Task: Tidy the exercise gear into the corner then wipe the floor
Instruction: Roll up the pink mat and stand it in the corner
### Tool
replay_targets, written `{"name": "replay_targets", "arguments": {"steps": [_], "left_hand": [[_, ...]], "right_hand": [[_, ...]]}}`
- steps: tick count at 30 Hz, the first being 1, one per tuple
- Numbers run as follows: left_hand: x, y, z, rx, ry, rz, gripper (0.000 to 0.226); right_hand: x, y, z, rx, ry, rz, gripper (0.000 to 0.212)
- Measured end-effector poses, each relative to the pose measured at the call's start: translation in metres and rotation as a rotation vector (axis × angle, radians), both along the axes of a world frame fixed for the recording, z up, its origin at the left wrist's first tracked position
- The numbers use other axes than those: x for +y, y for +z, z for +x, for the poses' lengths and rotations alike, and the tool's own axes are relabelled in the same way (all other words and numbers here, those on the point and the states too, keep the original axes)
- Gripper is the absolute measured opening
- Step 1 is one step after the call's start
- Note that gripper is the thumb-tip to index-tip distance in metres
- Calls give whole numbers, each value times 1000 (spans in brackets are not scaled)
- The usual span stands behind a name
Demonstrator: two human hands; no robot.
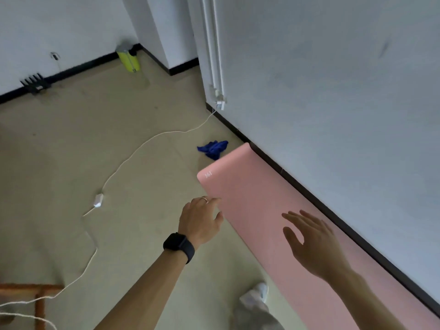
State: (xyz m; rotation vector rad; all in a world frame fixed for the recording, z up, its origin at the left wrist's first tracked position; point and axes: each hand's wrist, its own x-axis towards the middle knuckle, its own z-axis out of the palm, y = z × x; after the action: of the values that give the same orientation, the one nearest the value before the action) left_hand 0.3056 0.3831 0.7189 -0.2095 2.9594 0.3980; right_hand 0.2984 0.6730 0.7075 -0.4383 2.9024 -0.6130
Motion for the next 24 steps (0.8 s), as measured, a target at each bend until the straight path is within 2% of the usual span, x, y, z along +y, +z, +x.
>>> {"name": "replay_targets", "arguments": {"steps": [8, 15, 19, 24], "left_hand": [[-26, -27, -142, -72, -62, -3, 44], [-62, -80, -249, -154, -74, -19, 44], [-91, -132, -323, -194, -96, -34, 43], [-138, -243, -416, -333, -162, -28, 45]], "right_hand": [[-49, -47, -115, -136, -49, -23, 47], [-85, -94, -207, -266, -97, -2, 48], [-122, -143, -274, -307, -108, 4, 49], [-170, -245, -358, -443, -147, 86, 50]]}}
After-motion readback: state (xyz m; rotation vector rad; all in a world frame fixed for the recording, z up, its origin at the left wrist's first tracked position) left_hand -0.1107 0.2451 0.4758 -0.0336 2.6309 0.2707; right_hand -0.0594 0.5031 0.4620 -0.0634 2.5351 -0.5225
